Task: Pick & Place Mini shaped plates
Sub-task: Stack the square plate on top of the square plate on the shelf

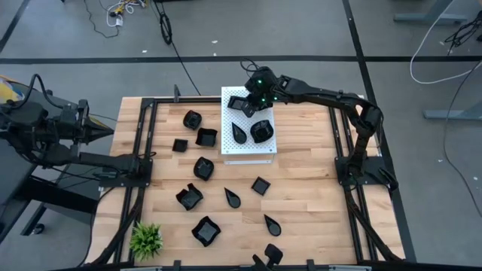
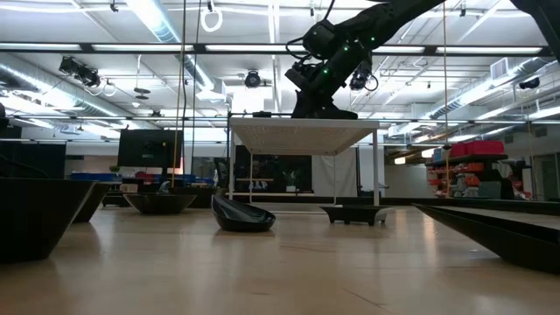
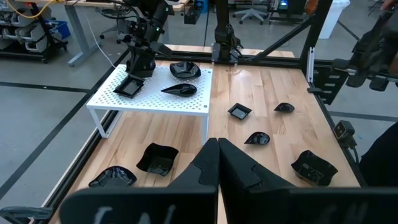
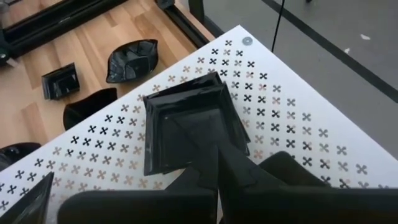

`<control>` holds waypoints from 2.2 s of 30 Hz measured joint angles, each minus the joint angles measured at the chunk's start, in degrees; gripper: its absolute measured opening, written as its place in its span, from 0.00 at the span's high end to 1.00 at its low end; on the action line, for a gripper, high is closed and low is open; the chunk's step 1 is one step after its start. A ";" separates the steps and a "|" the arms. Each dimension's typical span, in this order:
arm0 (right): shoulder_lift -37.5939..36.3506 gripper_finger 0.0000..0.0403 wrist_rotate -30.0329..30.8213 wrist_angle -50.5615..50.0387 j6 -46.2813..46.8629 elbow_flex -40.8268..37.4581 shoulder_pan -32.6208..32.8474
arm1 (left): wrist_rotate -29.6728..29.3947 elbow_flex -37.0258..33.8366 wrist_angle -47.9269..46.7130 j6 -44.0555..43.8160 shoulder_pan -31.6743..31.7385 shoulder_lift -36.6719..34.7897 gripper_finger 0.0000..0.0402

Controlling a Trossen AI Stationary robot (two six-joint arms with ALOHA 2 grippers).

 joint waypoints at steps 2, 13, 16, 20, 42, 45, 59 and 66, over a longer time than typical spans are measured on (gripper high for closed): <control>0.00 1.00 -0.02 -0.30 0.46 0.01 0.02 | 0.00 0.00 0.00 0.00 0.00 -0.01 0.99; -0.05 1.00 -0.55 -2.06 1.92 0.44 0.70 | 0.00 0.00 0.02 0.00 0.00 0.00 0.99; -0.02 1.00 -0.04 -1.69 1.94 0.44 0.67 | 0.00 0.01 0.01 0.00 0.00 0.00 0.99; 0.00 1.00 0.12 -1.67 1.97 0.44 0.66 | 0.00 0.01 0.02 0.00 0.00 0.00 0.99; -0.80 1.00 0.71 -0.69 -7.76 0.48 0.70 | 0.01 0.00 0.01 0.00 0.00 0.01 0.99; -1.55 0.97 -0.42 -0.77 -16.91 0.52 0.72 | 0.00 0.02 0.00 0.00 0.00 0.01 0.99; -1.55 0.73 5.39 -1.83 -49.56 0.52 2.88 | 0.00 0.02 0.02 0.00 0.00 0.00 0.99; -1.55 0.64 7.53 -2.43 -62.60 0.52 3.72 | 0.00 0.02 0.02 0.00 0.00 0.00 0.99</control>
